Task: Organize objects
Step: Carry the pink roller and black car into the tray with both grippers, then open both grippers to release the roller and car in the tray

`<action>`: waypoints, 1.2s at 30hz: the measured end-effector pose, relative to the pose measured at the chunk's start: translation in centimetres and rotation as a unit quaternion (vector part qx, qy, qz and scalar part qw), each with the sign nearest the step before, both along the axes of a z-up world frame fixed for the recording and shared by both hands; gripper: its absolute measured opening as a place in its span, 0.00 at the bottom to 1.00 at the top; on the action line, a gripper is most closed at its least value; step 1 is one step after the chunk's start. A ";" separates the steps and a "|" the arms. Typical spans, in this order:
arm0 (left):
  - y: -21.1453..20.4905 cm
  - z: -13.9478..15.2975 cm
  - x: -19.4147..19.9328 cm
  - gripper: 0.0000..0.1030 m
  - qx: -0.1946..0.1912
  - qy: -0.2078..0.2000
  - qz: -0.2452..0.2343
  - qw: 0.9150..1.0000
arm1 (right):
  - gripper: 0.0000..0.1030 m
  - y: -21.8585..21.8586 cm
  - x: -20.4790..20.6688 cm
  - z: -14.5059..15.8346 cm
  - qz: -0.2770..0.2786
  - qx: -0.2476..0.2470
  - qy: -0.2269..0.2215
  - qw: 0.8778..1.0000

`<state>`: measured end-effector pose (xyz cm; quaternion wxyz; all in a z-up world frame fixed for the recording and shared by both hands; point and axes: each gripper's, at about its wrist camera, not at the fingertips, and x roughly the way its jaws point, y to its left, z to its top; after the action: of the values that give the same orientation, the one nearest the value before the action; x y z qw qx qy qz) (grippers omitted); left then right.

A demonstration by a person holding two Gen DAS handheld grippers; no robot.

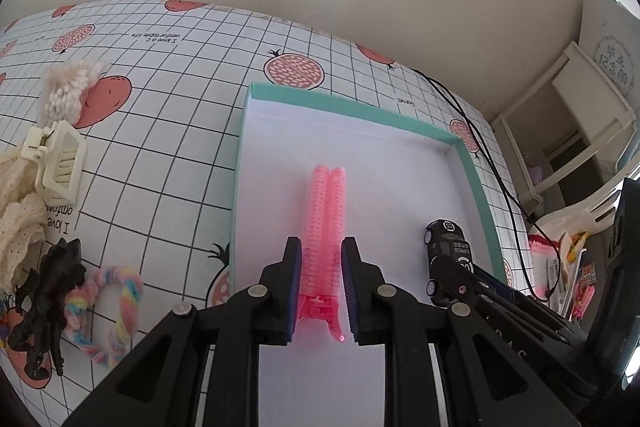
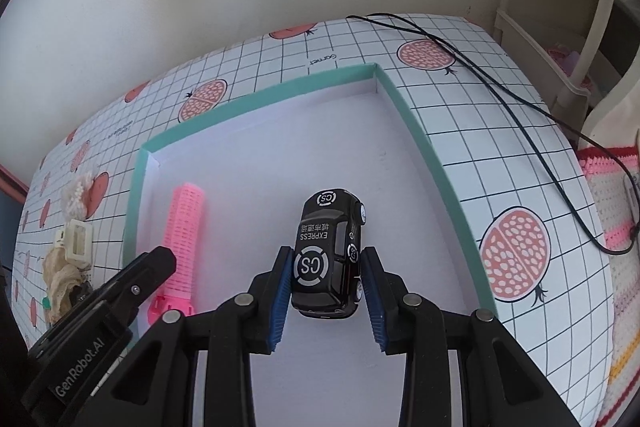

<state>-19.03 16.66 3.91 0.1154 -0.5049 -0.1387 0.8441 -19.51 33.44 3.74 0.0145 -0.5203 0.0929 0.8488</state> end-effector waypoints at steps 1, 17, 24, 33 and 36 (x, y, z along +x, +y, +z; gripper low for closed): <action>0.0 0.0 0.0 0.20 -0.001 -0.001 0.000 1.000 | 0.36 -0.1 0.0 0.0 0.001 0.002 -0.001 1.000; -0.1 2.2 0.1 0.21 -0.009 0.003 -0.004 1.000 | 0.38 -0.8 -0.1 2.1 0.006 0.001 0.006 1.000; -1.2 3.6 -0.1 0.38 -0.046 0.019 0.024 0.998 | 0.38 -0.6 -0.2 3.0 0.003 -0.014 0.014 1.000; -2.9 3.3 -0.6 0.55 -0.072 0.006 0.057 0.996 | 0.75 -0.7 0.0 2.6 0.000 -0.007 0.021 1.000; -3.6 3.1 -0.7 0.62 -0.077 0.003 0.071 0.994 | 0.82 -0.6 0.0 2.3 -0.003 -0.005 0.020 1.000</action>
<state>-19.71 13.01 6.97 0.0165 -0.4985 -0.1078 0.8600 -19.55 32.86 6.07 0.0131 -0.5027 0.0987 0.8587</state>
